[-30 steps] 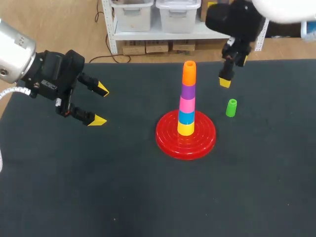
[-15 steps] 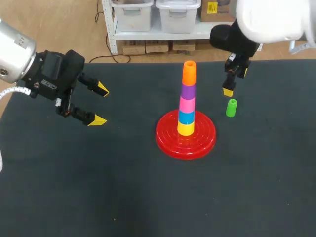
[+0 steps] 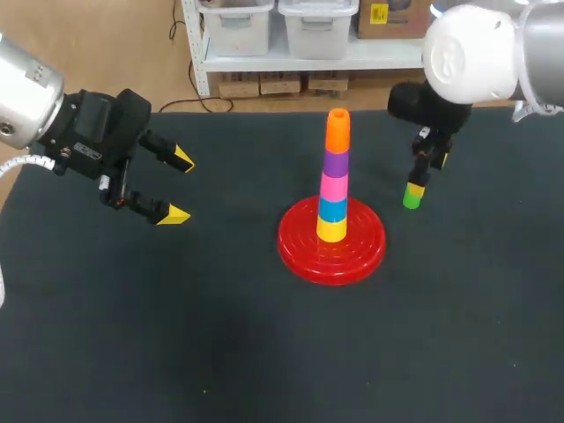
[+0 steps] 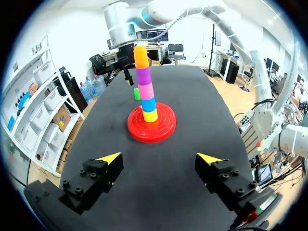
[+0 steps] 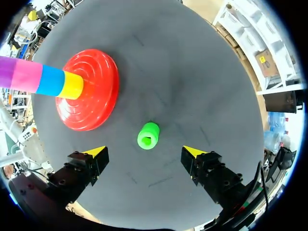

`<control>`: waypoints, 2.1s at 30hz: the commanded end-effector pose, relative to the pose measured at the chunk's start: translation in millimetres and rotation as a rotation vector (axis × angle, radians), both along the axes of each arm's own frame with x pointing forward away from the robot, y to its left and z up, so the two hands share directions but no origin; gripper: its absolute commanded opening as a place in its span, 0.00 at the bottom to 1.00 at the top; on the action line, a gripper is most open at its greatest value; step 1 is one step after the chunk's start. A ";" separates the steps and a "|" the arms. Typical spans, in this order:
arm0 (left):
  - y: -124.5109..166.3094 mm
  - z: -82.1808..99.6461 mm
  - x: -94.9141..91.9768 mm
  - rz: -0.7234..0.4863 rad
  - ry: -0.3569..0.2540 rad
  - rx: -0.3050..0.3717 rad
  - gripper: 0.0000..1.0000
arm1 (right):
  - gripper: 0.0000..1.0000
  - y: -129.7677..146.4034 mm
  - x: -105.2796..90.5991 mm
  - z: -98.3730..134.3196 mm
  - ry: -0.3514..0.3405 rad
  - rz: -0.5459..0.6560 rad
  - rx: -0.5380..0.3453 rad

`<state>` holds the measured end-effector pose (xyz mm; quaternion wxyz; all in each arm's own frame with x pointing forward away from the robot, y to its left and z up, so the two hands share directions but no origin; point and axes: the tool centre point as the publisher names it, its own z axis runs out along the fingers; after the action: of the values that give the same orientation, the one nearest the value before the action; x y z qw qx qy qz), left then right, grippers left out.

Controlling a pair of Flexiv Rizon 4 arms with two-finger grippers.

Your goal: Pick up and stack the cylinders on the red base in this order: pink,purple,orange,green

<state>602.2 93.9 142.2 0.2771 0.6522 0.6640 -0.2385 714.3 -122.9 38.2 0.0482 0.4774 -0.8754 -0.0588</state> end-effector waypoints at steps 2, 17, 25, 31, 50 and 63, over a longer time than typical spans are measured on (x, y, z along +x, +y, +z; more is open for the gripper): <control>-0.1 -0.7 0.2 0.001 -0.001 0.001 1.00 | 1.00 4.3 -3.8 -5.7 -0.023 0.017 -0.014; -0.1 -0.7 0.2 0.001 -0.001 0.001 1.00 | 1.00 11.2 14.8 -23.4 -0.029 0.034 -0.063; -0.1 -0.7 0.2 0.001 -0.001 0.001 1.00 | 1.00 8.1 17.7 -29.7 -0.021 0.030 -0.062; -0.1 -0.7 0.2 0.001 -0.001 0.001 1.00 | 1.00 7.8 17.8 -31.9 -0.017 0.031 -0.062; -0.1 -0.7 0.2 0.001 -0.001 0.001 1.00 | 0.00 10.4 16.8 -33.9 0.008 0.034 -0.072; -0.1 -0.7 0.2 0.001 -0.001 0.001 1.00 | 0.00 20.6 2.7 22.2 -0.035 0.051 -0.119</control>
<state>602.2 93.9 142.2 0.2771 0.6522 0.6640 -0.2385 731.0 -106.1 36.4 0.0725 0.4959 -0.8653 -0.0086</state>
